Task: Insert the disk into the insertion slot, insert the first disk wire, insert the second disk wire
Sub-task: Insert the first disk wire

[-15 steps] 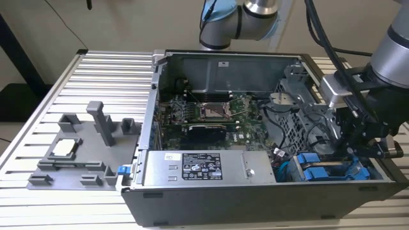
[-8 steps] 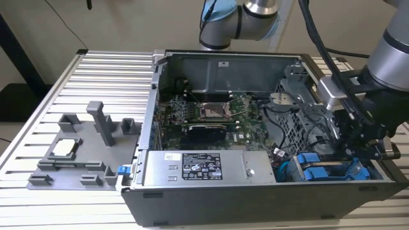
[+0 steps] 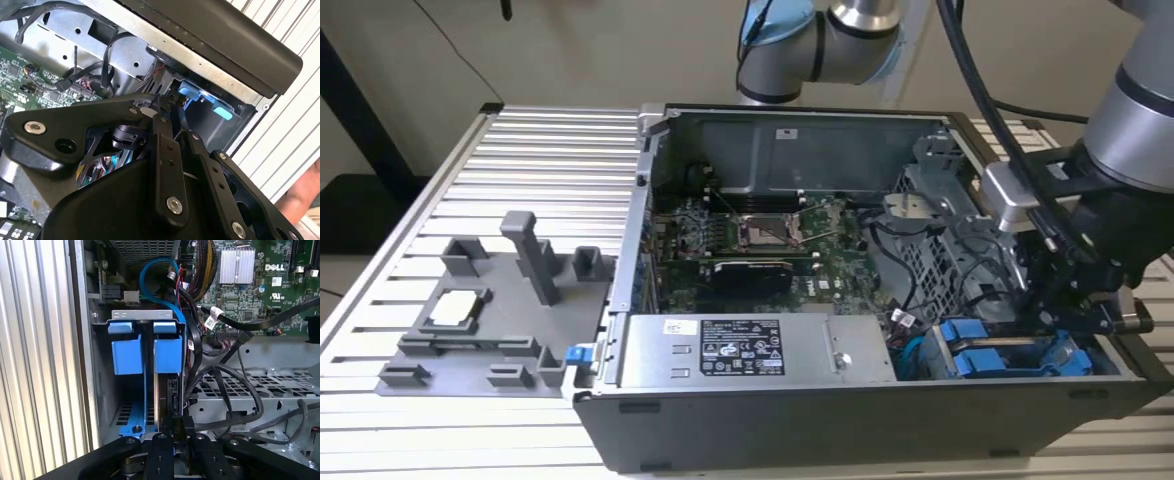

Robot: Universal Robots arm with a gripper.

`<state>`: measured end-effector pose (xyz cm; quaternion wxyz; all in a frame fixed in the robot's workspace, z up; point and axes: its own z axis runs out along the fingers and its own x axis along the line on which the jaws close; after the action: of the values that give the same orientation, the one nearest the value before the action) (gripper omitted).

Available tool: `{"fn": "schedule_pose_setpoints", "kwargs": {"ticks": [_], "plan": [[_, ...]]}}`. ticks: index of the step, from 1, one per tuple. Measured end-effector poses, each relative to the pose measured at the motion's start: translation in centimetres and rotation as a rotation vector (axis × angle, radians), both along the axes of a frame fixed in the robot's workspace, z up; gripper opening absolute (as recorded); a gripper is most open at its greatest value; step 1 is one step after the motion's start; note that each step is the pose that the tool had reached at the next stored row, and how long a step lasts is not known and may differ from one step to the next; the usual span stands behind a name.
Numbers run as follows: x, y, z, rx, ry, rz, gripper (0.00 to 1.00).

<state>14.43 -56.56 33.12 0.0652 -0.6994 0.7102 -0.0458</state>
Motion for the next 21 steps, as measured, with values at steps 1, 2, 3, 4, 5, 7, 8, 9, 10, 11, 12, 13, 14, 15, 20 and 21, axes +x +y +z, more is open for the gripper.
{"fn": "schedule_pose_setpoints", "kwargs": {"ticks": [1, 2, 3, 4, 5, 7, 8, 9, 10, 11, 12, 13, 14, 15, 20, 21], "plan": [[0.0, 0.0, -0.09, 0.0001, -0.0001, 0.0, 0.19], [0.0, 0.01, -0.15, 0.0005, -0.0001, 0.0, 0.19], [0.0, 0.01, -0.17, 0.001, -0.0001, 0.0, 0.19], [0.0, 0.01, -0.18, 0.0011, 0.0, 0.0, 0.19], [0.0, 0.01, -0.18, 0.001, -0.0001, 0.0, 0.19], [0.0, 0.01, -0.18, 0.001, 0.0, 0.0, 0.19], [0.0, 0.01, -0.18, 0.001, -0.0001, 0.0, 0.19], [0.0, 0.01, -0.18, 0.001, 0.0, 0.0, 0.19], [0.0, 0.01, -0.18, 0.001, -0.0001, 0.0, 0.19], [0.0, 0.01, -0.2, 0.0017, 0.0001, 0.0, 0.19], [-0.01, 0.01, -0.24, 0.0021, 0.0001, 0.0, 0.2], [0.0, 0.01, -0.24, 0.0021, -0.0001, 0.0, 0.2], [0.0, 0.01, -0.23, 0.0018, -0.0001, 0.0, 0.26], [0.0, 0.01, -0.2, 0.0014, -0.0001, 0.0, 0.26], [0.0, 0.01, 0.02, 0.0012, 0.0, 0.0, 0.26], [0.0, 0.01, 0.14, 0.001, 0.0, 0.0, 0.26]]}}
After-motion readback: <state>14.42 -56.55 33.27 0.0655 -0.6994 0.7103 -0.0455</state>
